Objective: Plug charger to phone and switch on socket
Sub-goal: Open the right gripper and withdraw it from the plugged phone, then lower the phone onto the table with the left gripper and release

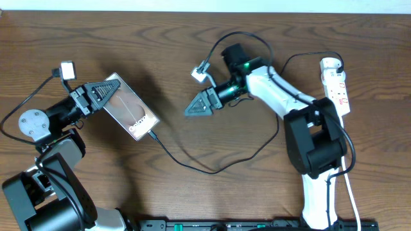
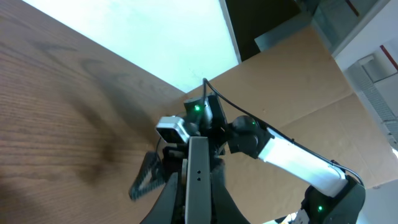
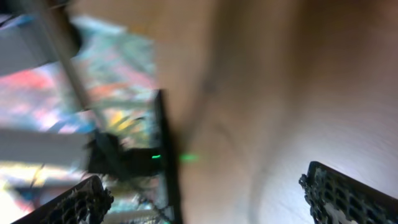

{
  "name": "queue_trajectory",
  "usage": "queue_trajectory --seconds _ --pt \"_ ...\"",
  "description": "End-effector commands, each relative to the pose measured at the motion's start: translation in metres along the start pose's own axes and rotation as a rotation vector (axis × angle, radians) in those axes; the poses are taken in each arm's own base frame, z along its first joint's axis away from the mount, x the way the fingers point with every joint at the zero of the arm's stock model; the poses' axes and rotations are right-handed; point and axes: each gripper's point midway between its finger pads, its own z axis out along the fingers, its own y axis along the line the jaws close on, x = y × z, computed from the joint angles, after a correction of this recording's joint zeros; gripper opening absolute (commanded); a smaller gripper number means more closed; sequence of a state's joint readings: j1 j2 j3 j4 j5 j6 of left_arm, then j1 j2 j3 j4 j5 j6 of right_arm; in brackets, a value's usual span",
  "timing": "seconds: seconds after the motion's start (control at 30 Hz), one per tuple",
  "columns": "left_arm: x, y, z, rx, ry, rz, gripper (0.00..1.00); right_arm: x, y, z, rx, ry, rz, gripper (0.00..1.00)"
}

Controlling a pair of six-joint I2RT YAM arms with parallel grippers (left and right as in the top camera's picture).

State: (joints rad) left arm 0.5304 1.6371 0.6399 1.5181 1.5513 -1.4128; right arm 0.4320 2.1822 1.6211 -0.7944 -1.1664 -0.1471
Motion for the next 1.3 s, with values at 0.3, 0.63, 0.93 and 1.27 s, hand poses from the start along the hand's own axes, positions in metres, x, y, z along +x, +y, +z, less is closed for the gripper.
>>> queue_trajectory --seconds 0.3,0.63,0.93,1.27 --pt "-0.007 0.051 -0.005 -0.101 -0.114 -0.188 0.07 -0.004 -0.083 -0.085 0.591 -0.110 0.350 0.99" --pt "0.033 0.131 -0.021 -0.401 -0.166 -0.368 0.07 -0.030 -0.031 -0.153 0.862 -0.231 0.302 0.99" --pt "0.072 0.182 -0.053 -0.735 -0.198 -0.557 0.07 -0.040 0.019 -0.176 0.868 -0.342 0.243 0.99" --pt "0.101 0.201 -0.077 -0.929 -0.221 -0.722 0.07 -0.035 0.019 -0.167 0.888 -0.309 0.245 0.99"
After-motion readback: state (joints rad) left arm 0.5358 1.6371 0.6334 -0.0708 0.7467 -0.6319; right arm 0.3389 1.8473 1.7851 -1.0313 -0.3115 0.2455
